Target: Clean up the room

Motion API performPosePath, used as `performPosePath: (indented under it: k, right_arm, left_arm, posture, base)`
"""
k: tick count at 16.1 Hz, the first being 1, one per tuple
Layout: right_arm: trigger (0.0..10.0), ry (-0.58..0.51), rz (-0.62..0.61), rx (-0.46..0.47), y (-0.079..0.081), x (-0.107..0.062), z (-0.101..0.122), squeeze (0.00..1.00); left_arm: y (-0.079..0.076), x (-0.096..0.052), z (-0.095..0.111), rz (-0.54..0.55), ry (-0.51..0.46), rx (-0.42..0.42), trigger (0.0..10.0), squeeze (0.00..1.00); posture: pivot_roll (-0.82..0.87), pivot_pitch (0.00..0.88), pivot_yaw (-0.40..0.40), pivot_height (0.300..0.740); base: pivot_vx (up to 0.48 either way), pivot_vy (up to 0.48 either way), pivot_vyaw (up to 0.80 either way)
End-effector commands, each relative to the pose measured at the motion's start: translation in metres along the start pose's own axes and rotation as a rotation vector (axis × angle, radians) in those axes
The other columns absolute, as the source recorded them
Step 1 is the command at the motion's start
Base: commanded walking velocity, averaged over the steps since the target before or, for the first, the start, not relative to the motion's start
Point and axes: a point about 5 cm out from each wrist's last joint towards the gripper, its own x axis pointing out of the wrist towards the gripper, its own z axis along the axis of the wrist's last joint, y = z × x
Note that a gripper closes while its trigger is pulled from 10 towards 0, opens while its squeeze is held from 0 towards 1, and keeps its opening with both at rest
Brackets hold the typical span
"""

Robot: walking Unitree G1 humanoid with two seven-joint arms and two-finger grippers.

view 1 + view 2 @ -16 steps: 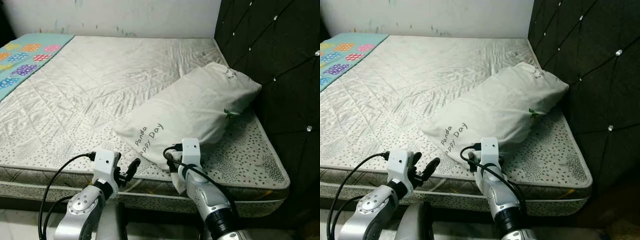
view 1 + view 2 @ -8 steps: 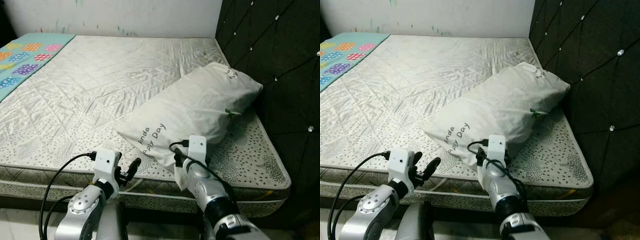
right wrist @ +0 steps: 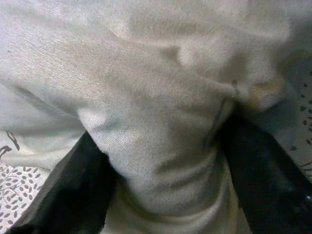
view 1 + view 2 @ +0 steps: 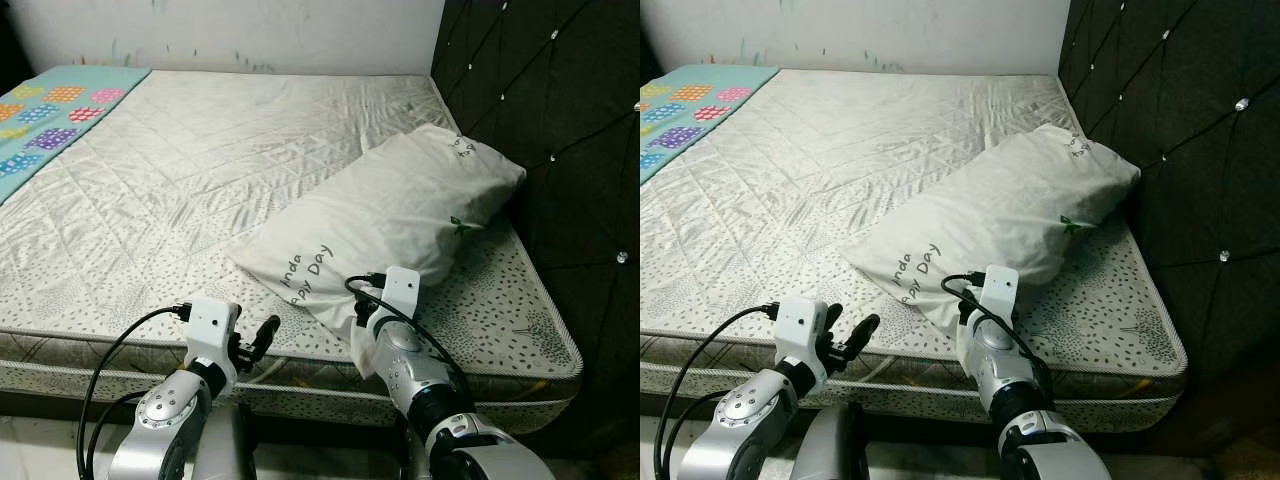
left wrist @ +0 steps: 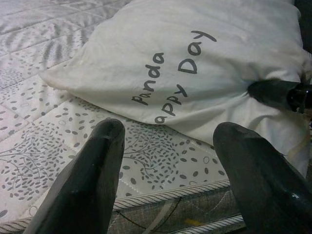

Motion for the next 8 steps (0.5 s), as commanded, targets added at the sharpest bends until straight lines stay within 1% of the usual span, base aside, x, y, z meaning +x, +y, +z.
performPosePath:
  k: [1, 3, 4, 5, 8]
  right_arm:
    - [0.0, -0.024, 0.140, 0.065, 0.0601, -0.0104, 0.0135, 0.00]
    - [0.0, -0.026, 0.146, 0.065, 0.0595, -0.0101, 0.0129, 0.00]
    - [0.0, -0.039, 0.162, 0.050, 0.0598, -0.0100, 0.0139, 0.00]
    - [0.0, -0.073, 0.180, -0.006, 0.0602, -0.0099, 0.0169, 0.00]
    - [0.0, -0.101, 0.156, -0.039, 0.0567, -0.0088, 0.0193, 0.00]
  left_arm:
    - [0.0005, -0.0003, 0.0034, 0.006, -0.006, 0.011, 10.0, 0.00]
    - [0.0004, -0.0001, 0.0036, 0.007, -0.007, 0.012, 10.0, 0.00]
    - [0.0008, 0.0003, 0.0037, 0.008, -0.008, 0.013, 10.0, 0.00]
    - [0.0014, 0.0005, 0.0038, 0.010, -0.009, 0.013, 10.0, 0.00]
    - [0.0010, 0.0010, 0.0042, 0.006, -0.008, 0.016, 10.0, 0.00]
  posture:
    - [-0.01, 0.000, 0.007, 0.570]
    - [-0.01, 0.000, 0.007, 0.570]
    - [-0.01, 0.000, 0.003, 0.570]
    - [-0.01, 0.000, 0.004, 0.570]
    - [-0.01, 0.000, 0.007, 0.570]
  base:
    - [0.000, 0.000, 0.00]
    - [0.000, 0.000, 0.00]
    - [0.000, 0.000, 0.00]
    - [0.000, 0.000, 0.00]
    - [0.000, 0.000, 0.00]
